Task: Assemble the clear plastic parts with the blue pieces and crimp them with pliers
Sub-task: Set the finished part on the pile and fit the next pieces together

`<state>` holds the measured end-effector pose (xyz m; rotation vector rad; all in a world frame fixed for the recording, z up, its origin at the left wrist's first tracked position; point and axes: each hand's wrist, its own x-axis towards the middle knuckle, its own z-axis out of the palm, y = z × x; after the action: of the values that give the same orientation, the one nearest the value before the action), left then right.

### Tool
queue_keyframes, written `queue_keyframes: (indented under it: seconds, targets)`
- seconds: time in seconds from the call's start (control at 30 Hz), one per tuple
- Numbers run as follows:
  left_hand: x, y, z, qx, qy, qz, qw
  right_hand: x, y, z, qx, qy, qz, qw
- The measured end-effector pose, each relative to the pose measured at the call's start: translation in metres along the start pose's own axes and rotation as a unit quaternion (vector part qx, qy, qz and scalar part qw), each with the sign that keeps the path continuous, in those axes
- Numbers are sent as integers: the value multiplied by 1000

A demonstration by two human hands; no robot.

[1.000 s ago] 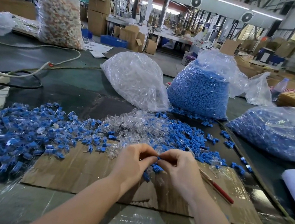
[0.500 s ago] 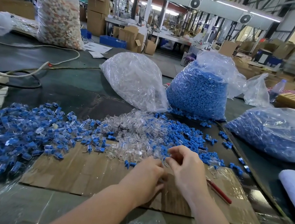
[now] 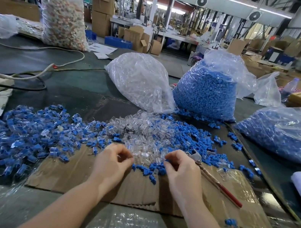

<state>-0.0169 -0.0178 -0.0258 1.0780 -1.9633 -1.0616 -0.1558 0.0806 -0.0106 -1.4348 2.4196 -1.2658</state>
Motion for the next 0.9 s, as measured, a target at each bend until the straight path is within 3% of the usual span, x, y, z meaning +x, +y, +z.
queue_keyframes:
  seconds: [0.2, 0.37, 0.9]
  targets:
    - [0, 14, 28, -85, -4, 5, 996, -5, 8, 14, 61, 37, 21, 997]
    - [-4, 7, 36, -83, 26, 44, 995, -10, 14, 18, 91, 90, 5, 992]
    - [-8, 8, 32, -84, -9, 66, 994, -17, 14, 20, 68, 58, -25, 996]
